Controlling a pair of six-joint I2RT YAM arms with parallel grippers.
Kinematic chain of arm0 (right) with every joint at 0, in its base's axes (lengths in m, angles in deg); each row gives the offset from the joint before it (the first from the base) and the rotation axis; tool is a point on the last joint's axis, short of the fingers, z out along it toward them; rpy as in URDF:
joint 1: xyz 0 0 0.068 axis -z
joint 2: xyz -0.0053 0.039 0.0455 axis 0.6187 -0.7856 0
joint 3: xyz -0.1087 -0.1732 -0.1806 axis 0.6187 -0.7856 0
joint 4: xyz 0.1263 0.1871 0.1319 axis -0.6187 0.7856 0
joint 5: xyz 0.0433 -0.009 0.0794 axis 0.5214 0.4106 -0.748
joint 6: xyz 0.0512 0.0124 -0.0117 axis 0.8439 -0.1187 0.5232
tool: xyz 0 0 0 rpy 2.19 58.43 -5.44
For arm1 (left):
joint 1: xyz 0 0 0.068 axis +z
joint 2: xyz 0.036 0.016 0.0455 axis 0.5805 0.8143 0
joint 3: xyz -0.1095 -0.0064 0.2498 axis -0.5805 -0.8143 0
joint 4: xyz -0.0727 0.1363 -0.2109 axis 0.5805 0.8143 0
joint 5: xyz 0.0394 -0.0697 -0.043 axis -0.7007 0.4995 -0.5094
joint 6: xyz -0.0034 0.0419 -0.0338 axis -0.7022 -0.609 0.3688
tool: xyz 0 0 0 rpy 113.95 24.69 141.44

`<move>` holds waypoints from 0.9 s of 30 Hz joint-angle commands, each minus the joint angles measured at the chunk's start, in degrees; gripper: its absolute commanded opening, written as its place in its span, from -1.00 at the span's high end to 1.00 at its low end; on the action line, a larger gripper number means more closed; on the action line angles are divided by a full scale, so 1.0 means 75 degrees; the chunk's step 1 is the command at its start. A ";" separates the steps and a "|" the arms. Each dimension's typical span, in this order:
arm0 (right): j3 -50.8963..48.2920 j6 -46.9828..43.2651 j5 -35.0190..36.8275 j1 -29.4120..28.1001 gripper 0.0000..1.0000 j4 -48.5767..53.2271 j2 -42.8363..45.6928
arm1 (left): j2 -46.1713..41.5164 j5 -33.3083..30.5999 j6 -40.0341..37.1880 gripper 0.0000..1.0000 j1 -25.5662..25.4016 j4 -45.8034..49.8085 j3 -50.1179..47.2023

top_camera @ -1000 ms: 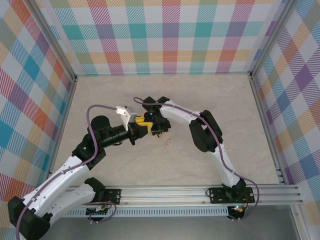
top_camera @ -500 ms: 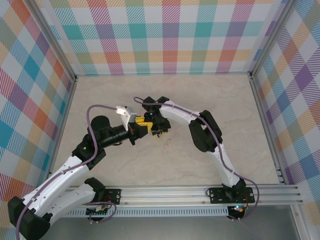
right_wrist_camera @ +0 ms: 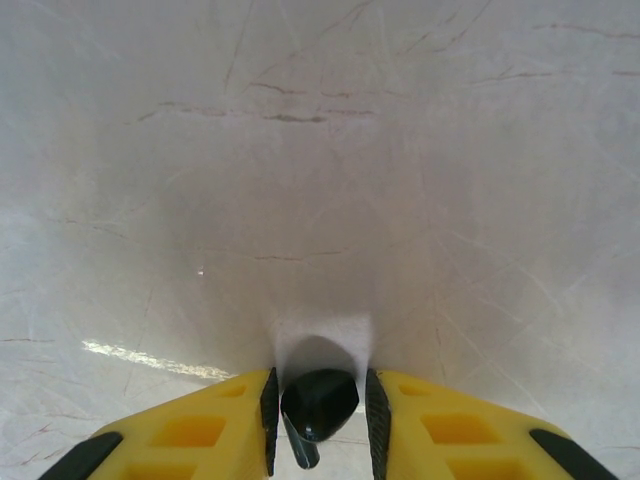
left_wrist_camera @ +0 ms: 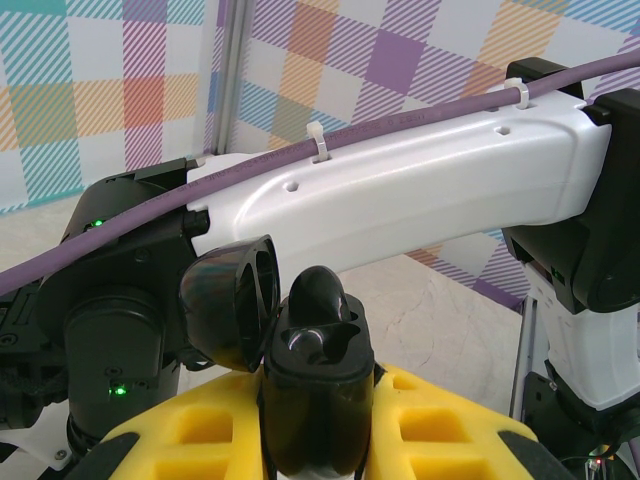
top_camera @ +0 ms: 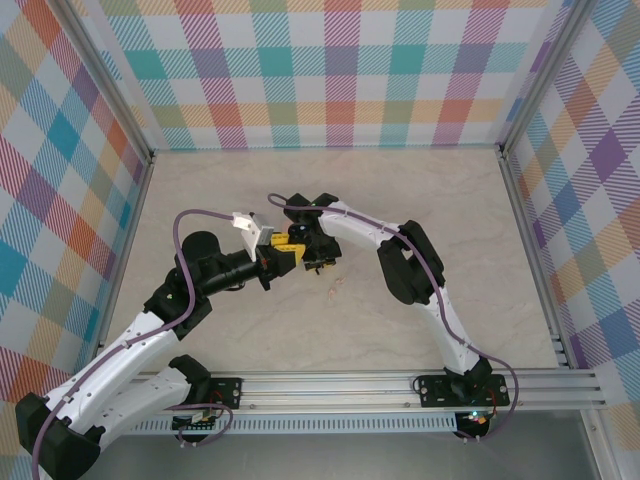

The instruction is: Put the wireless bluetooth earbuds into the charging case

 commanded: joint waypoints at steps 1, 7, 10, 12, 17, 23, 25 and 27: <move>0.0133 0.0140 0.0008 -0.0052 0.39 -0.0070 -0.0395 | -0.0135 -0.0021 0.0032 0.76 -0.0079 -0.0107 -0.0059; 0.0051 0.0188 0.0182 -0.0051 0.51 -0.0140 -0.0283 | -0.0162 -0.0020 0.0038 0.77 -0.0077 -0.0095 -0.0069; -0.0134 0.0191 0.0274 -0.0019 0.52 -0.0230 -0.0124 | -0.0162 -0.0045 0.0040 0.76 -0.0076 -0.0096 -0.0093; -0.0372 0.0220 0.0288 0.0021 0.53 -0.0403 0.0073 | -0.0164 -0.0070 0.0050 0.76 -0.0079 -0.0099 -0.0108; -0.1440 0.0259 0.0176 0.0187 0.56 -0.1407 0.0929 | -0.0081 -0.0103 0.0105 0.76 -0.0079 -0.0150 -0.0148; -0.2846 0.0397 -0.0282 0.0496 0.56 -0.2911 0.2084 | 0.0066 -0.0196 0.0340 0.77 -0.0073 -0.0402 -0.0269; -0.3156 0.0427 -0.0454 0.0608 0.56 -0.3254 0.2333 | 0.0129 -0.0248 0.0355 0.77 -0.0070 -0.0397 -0.0277; -0.3451 0.0497 -0.0597 0.0725 0.56 -0.3562 0.2568 | 0.0170 -0.0384 0.0355 0.78 -0.0079 -0.0360 -0.0268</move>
